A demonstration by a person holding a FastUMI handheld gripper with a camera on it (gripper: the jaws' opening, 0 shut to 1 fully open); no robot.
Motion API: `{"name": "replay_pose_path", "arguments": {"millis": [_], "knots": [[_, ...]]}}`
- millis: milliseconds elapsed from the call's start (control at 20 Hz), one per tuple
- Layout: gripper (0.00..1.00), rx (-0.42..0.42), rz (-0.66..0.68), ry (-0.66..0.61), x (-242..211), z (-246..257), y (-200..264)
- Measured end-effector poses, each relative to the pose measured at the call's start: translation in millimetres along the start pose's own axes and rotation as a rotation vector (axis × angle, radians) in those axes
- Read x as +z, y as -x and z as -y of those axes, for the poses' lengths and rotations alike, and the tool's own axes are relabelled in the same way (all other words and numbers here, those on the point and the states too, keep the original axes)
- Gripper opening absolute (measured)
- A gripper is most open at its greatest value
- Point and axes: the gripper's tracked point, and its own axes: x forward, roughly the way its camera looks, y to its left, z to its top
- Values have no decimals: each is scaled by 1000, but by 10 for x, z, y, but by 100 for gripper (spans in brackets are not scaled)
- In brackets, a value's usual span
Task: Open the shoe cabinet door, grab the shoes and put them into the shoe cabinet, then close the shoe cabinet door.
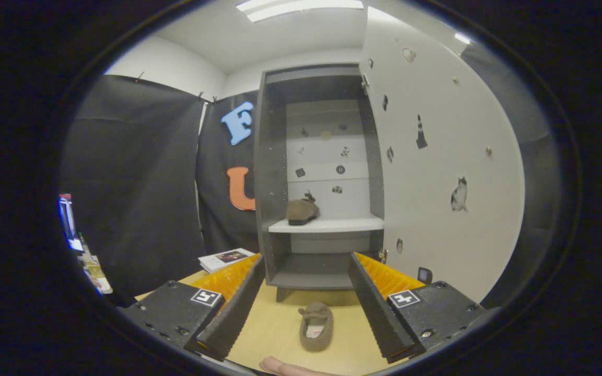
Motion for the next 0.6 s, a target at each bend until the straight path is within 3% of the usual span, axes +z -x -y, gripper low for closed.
{"name": "replay_pose_path", "arguments": {"millis": [300,600], "knots": [[100,-43,-182,-9,-1015,153,-647],[100,-21,-324,9,-1908,122,-1090]]}}
